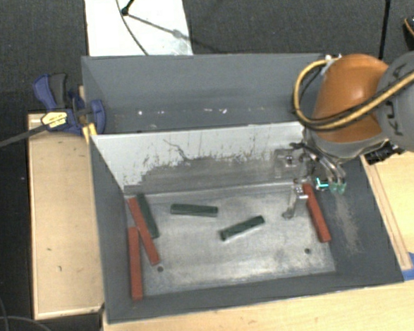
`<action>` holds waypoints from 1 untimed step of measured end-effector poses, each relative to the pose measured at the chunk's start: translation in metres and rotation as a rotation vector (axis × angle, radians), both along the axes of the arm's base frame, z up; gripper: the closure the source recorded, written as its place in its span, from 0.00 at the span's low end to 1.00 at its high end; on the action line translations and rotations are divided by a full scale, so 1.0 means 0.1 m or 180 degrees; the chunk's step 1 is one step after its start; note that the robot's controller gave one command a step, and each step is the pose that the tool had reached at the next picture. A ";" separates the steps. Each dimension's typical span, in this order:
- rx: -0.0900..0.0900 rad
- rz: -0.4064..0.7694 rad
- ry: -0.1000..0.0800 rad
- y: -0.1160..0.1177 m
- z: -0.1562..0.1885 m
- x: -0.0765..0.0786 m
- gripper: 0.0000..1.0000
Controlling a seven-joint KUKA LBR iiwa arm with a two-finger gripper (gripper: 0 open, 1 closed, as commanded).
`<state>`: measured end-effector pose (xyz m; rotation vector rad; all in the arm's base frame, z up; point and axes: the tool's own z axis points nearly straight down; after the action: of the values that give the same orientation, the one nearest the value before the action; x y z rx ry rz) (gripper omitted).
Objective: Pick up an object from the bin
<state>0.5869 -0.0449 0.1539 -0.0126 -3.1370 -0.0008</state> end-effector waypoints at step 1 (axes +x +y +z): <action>0.0008 0.0387 0.0000 0.52 -0.87 -0.10 0.00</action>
Offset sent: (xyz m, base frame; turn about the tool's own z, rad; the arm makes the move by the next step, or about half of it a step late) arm -0.0083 0.0492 -0.0839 -0.1242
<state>0.5770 0.0072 0.0666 0.1778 -3.1319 -0.0043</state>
